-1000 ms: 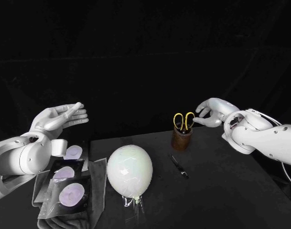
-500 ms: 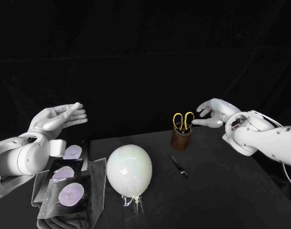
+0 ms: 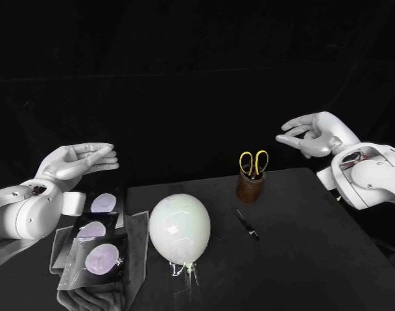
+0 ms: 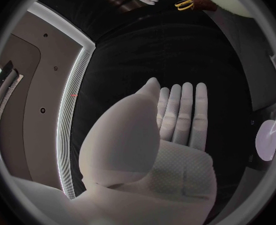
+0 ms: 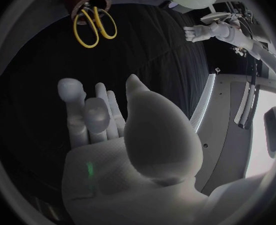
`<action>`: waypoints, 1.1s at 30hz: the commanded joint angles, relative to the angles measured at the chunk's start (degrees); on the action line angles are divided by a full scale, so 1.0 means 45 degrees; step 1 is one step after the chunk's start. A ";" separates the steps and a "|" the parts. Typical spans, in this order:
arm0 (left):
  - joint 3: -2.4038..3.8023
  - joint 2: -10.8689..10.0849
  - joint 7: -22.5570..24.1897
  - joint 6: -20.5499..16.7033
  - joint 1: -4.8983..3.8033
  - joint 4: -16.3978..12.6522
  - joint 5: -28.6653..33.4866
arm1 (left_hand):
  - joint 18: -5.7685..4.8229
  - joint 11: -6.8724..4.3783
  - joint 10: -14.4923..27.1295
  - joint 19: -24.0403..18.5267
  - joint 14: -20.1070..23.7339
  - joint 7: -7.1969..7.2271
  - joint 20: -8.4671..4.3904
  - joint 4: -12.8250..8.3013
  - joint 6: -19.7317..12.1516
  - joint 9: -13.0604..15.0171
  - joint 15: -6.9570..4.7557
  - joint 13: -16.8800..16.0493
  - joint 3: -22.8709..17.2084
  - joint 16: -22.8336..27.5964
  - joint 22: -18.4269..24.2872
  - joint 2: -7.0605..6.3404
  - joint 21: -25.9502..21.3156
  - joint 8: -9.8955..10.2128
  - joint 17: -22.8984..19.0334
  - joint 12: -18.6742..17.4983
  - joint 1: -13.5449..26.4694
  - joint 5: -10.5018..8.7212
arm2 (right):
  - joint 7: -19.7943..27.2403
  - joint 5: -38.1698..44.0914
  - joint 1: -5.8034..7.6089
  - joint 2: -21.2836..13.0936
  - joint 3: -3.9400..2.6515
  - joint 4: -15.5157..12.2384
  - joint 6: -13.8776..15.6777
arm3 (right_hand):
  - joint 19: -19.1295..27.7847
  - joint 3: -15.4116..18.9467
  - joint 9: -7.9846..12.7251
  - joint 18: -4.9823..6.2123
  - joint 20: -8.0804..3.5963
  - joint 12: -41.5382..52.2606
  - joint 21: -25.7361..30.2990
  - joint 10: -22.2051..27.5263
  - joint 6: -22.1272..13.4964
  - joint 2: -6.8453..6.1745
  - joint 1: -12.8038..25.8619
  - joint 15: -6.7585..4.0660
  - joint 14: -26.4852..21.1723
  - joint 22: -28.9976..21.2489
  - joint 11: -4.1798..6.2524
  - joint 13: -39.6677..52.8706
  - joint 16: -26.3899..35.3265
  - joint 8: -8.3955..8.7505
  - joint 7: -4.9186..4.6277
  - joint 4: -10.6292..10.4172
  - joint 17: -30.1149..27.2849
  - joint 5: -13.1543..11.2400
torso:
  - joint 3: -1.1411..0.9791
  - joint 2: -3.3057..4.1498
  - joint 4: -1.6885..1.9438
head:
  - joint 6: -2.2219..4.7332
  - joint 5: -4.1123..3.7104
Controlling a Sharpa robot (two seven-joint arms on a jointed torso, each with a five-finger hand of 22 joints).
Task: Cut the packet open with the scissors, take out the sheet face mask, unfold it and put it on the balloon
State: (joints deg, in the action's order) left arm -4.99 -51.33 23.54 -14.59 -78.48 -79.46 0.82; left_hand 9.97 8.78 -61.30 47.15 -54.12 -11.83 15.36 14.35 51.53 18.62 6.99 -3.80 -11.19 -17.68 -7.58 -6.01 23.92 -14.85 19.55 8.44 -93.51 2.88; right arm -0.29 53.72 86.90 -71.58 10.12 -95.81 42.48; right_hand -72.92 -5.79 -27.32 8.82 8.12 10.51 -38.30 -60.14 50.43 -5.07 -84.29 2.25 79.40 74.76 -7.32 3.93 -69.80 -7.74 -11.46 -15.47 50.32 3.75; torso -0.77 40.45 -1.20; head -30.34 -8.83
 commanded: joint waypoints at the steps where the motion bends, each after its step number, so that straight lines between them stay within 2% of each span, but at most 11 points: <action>1: -0.0028 -0.0328 -0.0273 0.0842 0.0070 -0.0369 -0.1608 | 0.0139 -0.0019 -0.0219 0.0303 -0.0205 0.0022 -0.0202 -0.0095 0.0179 -0.0057 -0.0059 0.0047 -0.0435 0.0010 -0.0117 0.0058 0.0249 -0.0054 -0.0004 -0.0146 -0.0479 -0.0011 | 0.2164 -0.2378 0.0046 -0.0282 0.0017 -0.0674 0.0478 | -0.0489 -0.0277 0.0080 -0.0268 -0.0077 0.0156 -0.1115 -0.0347 0.0305 0.0138 -0.0580 -0.0072 0.0384 0.0436 0.0113 -0.0014 -0.0456 0.0002 0.0094 0.0123 0.0704 0.0014 | -0.0013 -0.0092 0.0049 | -0.0110 0.0213; 6: -0.0146 -0.0882 -0.0504 0.1025 0.0181 -0.0870 -0.2919 | 0.0087 -0.0060 -0.0501 0.0243 -0.0576 0.0037 -0.0304 0.0047 0.0334 -0.0161 -0.0130 0.0053 -0.0844 0.0053 -0.0187 -0.0173 0.0370 0.0040 -0.0026 -0.0395 -0.0542 -0.0015 | 0.2930 -0.2852 0.0045 -0.0454 0.0124 -0.1422 -0.0214 | -0.1503 -0.0929 0.0279 -0.0666 -0.0305 0.0161 -0.3756 -0.1191 0.0712 0.0264 -0.1372 -0.0317 0.1040 0.1282 0.0375 -0.0023 -0.1380 0.0090 0.0314 0.0123 0.2246 -0.0093 | -0.0022 -0.0216 0.0130 | -0.0257 0.0449; 10: -0.0301 -0.1324 -0.0692 0.1088 0.0257 -0.1202 -0.3701 | 0.0057 -0.0196 -0.0947 -0.0009 -0.1459 0.0106 -0.0208 0.0260 0.0447 -0.0224 -0.0395 0.0024 -0.1116 -0.0186 -0.0090 -0.0419 0.0190 0.0102 0.0066 -0.0475 -0.0449 -0.0008 | 0.3082 -0.2520 -0.0178 -0.0125 0.0219 -0.1691 -0.0894 | -0.1898 -0.1403 0.0365 -0.0860 -0.0411 -0.0041 -0.4979 -0.1656 0.1066 0.0219 -0.1722 -0.0414 0.1277 0.1707 0.0493 -0.0028 -0.1848 0.0086 0.0431 0.0091 0.2999 -0.0126 | -0.0023 -0.0341 0.0166 | -0.0562 0.1400; 12: -0.0416 -0.1553 -0.0837 0.0954 0.0321 -0.1340 -0.4197 | 0.0113 -0.0290 -0.1267 0.0136 -0.1694 0.0155 -0.0221 0.0329 0.0493 -0.0246 -0.0478 0.0007 -0.1213 -0.0214 -0.0112 -0.0533 0.0259 0.0127 0.0088 -0.0453 -0.0409 -0.0013 | 0.3048 -0.1983 -0.0422 0.0178 0.0250 -0.1797 -0.1226 | -0.2037 -0.1535 0.0389 -0.0932 -0.0441 -0.0112 -0.5441 -0.1826 0.1192 0.0175 -0.1752 -0.0443 0.1352 0.1863 0.0534 -0.0024 -0.2014 0.0081 0.0472 0.0045 0.3263 -0.0128 | -0.0028 -0.0399 0.0188 | -0.0714 0.1720; 14: -0.0592 -0.1836 -0.1069 0.0780 0.0451 -0.1523 -0.4837 | 0.0160 -0.0374 -0.1648 0.0982 -0.1907 0.0238 -0.0510 0.0401 0.0601 -0.0266 -0.0540 0.0001 -0.1165 -0.0215 -0.0384 -0.0822 0.0855 0.0141 0.0130 -0.0464 -0.0197 0.0007 | 0.2965 -0.1198 -0.0753 0.0608 0.0273 -0.1918 -0.1551 | -0.2142 -0.1657 0.0427 -0.0989 -0.0469 -0.0229 -0.5810 -0.1975 0.1292 0.0082 -0.1729 -0.0466 0.1404 0.2002 0.0568 -0.0028 -0.2154 0.0103 0.0493 -0.0038 0.3467 -0.0134 | -0.0045 -0.0461 0.0217 | -0.0937 0.2206; 17: -0.0713 -0.2110 -0.1293 0.0549 0.0676 -0.1739 -0.5474 | 0.0141 -0.0334 -0.1718 0.1281 -0.1891 0.0196 -0.0688 0.0511 0.0559 -0.0311 -0.0500 0.0018 -0.0934 -0.0133 -0.0510 -0.1186 0.1119 0.0225 0.0160 -0.0599 0.0322 -0.0019 | 0.2813 -0.0616 -0.1049 0.1035 0.0286 -0.1967 -0.1759 | -0.2210 -0.1731 0.0458 -0.1029 -0.0482 -0.0333 -0.6066 -0.2067 0.1349 -0.0001 -0.1668 -0.0468 0.1437 0.2098 0.0582 -0.0030 -0.2259 0.0130 0.0501 -0.0118 0.3626 -0.0145 | -0.0061 -0.0542 0.0261 | -0.1162 0.2614; 22: -0.0813 -0.2455 -0.1717 0.0190 0.1090 -0.1930 -0.7000 | 0.0098 -0.0235 -0.1546 0.1261 -0.1800 0.0119 -0.0713 0.0507 0.0395 -0.0368 -0.0421 0.0034 -0.0673 -0.0041 -0.0518 -0.1506 0.1135 0.0355 0.0187 -0.0792 0.0743 -0.0017 | 0.2435 0.0175 -0.1483 0.1841 0.0294 -0.1716 -0.1914 | -0.2249 -0.1742 0.0530 -0.1060 -0.0469 -0.0558 -0.6252 -0.2097 0.1326 -0.0213 -0.1378 -0.0432 0.1457 0.2184 0.0531 -0.0041 -0.2364 0.0233 0.0467 -0.0244 0.3752 -0.0140 | 0.0000 -0.0630 0.0345 | -0.1559 0.3401; 26: -0.0847 -0.2605 -0.2023 0.0152 0.1390 -0.1903 -0.8205 | -0.0219 -0.0073 -0.0616 0.0129 -0.0796 0.0227 -0.0364 0.0428 0.0354 -0.0380 -0.0116 0.0028 -0.0059 0.0400 -0.0203 -0.1734 0.0444 0.0392 0.0107 -0.1061 0.1075 -0.0017 | 0.2235 0.0580 -0.1752 0.2377 0.0296 -0.1404 -0.1963 | -0.2251 -0.1737 0.0570 -0.1068 -0.0452 -0.0675 -0.6294 -0.2063 0.1277 -0.0284 -0.1209 -0.0400 0.1464 0.2200 0.0494 -0.0047 -0.2411 0.0298 0.0431 -0.0256 0.3822 -0.0143 | 0.0043 -0.0698 0.0399 | -0.1920 0.3955; 31: -0.0875 -0.2789 -0.2333 0.0032 0.1844 -0.1927 -0.9882 | -0.0308 0.0034 -0.0322 -0.0675 -0.0145 0.0196 -0.0022 0.0414 0.0194 -0.0407 0.0057 -0.0006 0.0845 0.0595 0.0072 -0.1576 -0.0117 0.0476 0.0092 -0.0980 0.0932 -0.0029 | 0.2010 0.1105 -0.2053 0.2999 0.0294 -0.1043 -0.1947 | -0.2281 -0.1764 0.0623 -0.1089 -0.0427 -0.0824 -0.6437 -0.2044 0.1224 -0.0384 -0.1056 -0.0368 0.1477 0.2232 0.0455 -0.0044 -0.2480 0.0382 0.0391 -0.0248 0.3912 -0.0144 | 0.0078 -0.0738 0.0473 | -0.2273 0.4510; 32: -0.0879 -0.2818 -0.2370 -0.0007 0.1952 -0.1934 -1.0157 | -0.0411 0.0079 -0.0282 -0.1080 0.0082 0.0244 0.0110 0.0422 0.0172 -0.0410 0.0116 -0.0007 0.1094 0.0688 0.0209 -0.1502 -0.0399 0.0487 0.0057 -0.0970 0.0861 -0.0028 | 0.1961 0.1203 -0.2101 0.3121 0.0294 -0.0982 -0.1931 | -0.2270 -0.1770 0.0633 -0.1084 -0.0421 -0.0853 -0.6413 -0.2041 0.1216 -0.0403 -0.1026 -0.0361 0.1474 0.2225 0.0446 -0.0043 -0.2483 0.0397 0.0384 -0.0248 0.3905 -0.0146 | 0.0082 -0.0729 0.0488 | -0.2308 0.4567; 33: -0.0881 -0.2836 -0.2380 -0.0049 0.2040 -0.1937 -1.0376 | -0.0921 0.0232 -0.0135 -0.2444 0.0578 0.0441 0.0288 0.0428 0.0047 -0.0445 0.0306 0.0011 0.1491 0.0925 0.0650 -0.1340 -0.1325 0.0563 -0.0060 -0.0997 0.0683 -0.0023 | 0.1917 0.1280 -0.2137 0.3212 0.0294 -0.0939 -0.1920 | -0.2265 -0.1777 0.0643 -0.1082 -0.0416 -0.0880 -0.6408 -0.2037 0.1205 -0.0423 -0.1003 -0.0354 0.1470 0.2223 0.0440 -0.0042 -0.2484 0.0414 0.0376 -0.0245 0.3897 -0.0147 | 0.0087 -0.0730 0.0503 | -0.2390 0.4732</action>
State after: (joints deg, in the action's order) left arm -9.02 -64.09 14.64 -13.68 -69.44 -87.93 -38.18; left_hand 6.89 9.79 -62.17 37.10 -51.99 -10.07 16.34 16.26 51.91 16.63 8.14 -3.78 -5.03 -13.72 -5.09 -12.53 18.70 -12.46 19.36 3.79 -90.31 2.88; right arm 9.60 55.58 77.38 -57.35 11.47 -100.23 35.00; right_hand -82.90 -13.63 -24.47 4.37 6.26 6.74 -67.11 -69.49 55.88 -7.11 -89.28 0.50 84.14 74.92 -4.94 3.78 -80.61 -6.06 -9.43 -16.35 67.87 3.30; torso -0.51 37.27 0.75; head -40.37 11.12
